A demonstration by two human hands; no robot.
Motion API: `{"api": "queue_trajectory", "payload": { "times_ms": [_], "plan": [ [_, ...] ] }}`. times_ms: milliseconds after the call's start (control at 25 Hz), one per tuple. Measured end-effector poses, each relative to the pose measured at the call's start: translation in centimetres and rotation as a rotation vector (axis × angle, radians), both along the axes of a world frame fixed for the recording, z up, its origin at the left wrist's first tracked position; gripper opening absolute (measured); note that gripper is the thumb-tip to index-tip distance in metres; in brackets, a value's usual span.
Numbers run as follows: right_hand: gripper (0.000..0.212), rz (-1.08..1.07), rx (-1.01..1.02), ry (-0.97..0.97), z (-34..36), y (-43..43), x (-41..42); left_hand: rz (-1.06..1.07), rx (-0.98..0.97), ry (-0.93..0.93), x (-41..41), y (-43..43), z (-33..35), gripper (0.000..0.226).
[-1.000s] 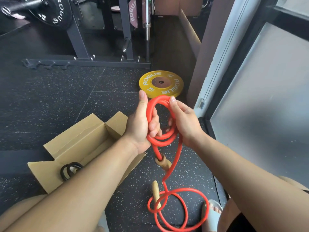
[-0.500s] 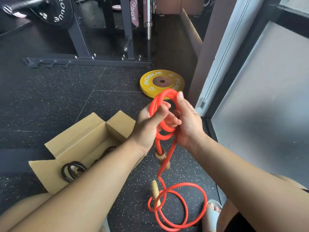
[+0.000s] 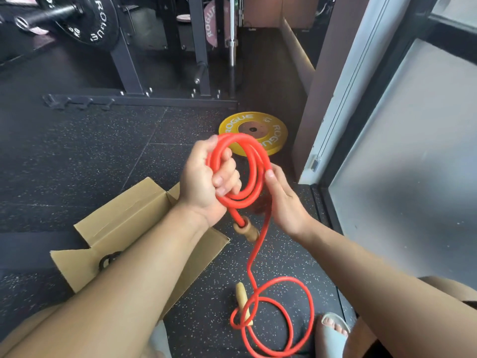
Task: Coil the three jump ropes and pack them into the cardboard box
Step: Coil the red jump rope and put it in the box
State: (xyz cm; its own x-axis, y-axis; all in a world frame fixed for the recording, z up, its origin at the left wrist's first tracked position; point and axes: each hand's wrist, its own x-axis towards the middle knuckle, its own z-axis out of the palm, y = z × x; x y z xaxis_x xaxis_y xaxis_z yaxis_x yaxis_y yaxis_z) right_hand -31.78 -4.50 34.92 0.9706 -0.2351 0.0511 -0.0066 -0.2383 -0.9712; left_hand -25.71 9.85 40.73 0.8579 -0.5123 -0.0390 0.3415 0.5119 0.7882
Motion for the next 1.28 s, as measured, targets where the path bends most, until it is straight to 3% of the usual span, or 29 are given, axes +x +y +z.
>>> {"api": "queue_trajectory", "payload": {
  "times_ms": [80,200,400,560,800,920,1000,1120,1280],
  "plan": [
    [0.024,0.001,-0.066,-0.053,-1.1,0.3,-0.7,-0.061,-0.127,0.054,0.5,0.7,0.6,0.034],
    [0.021,-0.007,-0.408,-0.002,-1.2,0.3,-0.6,-0.105,-0.162,0.064,0.5,0.8,1.2,0.033],
    [0.032,0.132,-0.950,0.270,-0.8,1.5,-0.5,0.028,0.109,-0.188,-0.4,-1.1,0.1,0.025],
    [0.039,0.257,-1.165,0.304,0.5,3.6,-1.0,0.150,0.335,-0.372,-0.1,-1.5,-1.2,0.024],
    [0.017,0.367,-1.259,0.262,2.4,4.5,-0.8,0.166,0.530,-0.420,0.7,-1.4,-1.9,0.028],
    [0.034,0.408,-1.406,0.013,2.6,3.9,-0.8,0.046,0.634,-0.338,0.7,-1.1,-1.6,0.032],
    [0.034,0.399,-1.442,-0.287,2.3,3.3,-0.7,-0.031,0.714,-0.283,0.7,-0.9,-1.6,0.035],
    [0.037,0.330,-1.281,-0.638,1.4,2.4,-0.5,-0.084,0.791,-0.259,0.6,-0.8,-2.2,0.037],
    [0.047,0.275,-1.171,-0.900,1.5,1.7,-0.7,-0.284,0.692,-0.085,-0.4,-0.6,-2.0,0.029]
  ]
}}
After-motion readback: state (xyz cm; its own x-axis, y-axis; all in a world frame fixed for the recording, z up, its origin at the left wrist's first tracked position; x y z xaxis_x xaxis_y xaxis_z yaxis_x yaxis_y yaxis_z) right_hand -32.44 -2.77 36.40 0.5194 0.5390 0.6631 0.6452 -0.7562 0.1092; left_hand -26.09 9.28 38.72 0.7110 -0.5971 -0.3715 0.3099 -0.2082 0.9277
